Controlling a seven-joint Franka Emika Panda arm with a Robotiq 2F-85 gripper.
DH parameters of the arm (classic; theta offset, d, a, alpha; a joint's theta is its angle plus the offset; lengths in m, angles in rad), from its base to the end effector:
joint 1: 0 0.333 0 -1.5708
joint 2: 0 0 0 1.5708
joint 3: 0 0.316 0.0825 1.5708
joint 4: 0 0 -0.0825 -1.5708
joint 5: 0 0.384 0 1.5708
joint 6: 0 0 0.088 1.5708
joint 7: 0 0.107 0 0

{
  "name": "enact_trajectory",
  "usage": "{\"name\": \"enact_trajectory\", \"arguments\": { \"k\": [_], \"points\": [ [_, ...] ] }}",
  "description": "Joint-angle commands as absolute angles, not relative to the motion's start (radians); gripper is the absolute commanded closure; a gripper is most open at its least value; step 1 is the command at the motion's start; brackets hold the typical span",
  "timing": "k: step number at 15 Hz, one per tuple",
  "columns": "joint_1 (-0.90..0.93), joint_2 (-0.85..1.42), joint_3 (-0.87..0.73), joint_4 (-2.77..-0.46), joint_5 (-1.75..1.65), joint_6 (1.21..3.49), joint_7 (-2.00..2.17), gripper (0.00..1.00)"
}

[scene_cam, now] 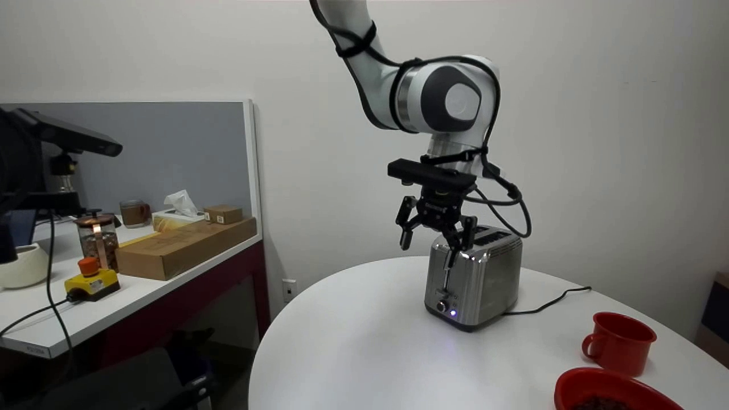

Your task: Push down the switch on the toaster

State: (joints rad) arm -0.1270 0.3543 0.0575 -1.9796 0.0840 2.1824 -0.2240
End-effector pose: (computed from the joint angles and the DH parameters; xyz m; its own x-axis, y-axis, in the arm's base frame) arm 0.5912 -0.0390 0.2764 0.9858 0.1053 -0.1311 0.0908 -0.9895 -0.1125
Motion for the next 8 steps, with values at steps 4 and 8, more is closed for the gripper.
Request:
{"name": "enact_trajectory", "arguments": {
  "k": [4, 8],
  "points": [
    [-0.114, 0.001, 0.005, -2.205, 0.068, 2.095, -0.303, 0.0],
    [-0.1, -0.159, -0.02, -2.284, 0.042, 2.058, -0.284, 0.0]
  ]
}}
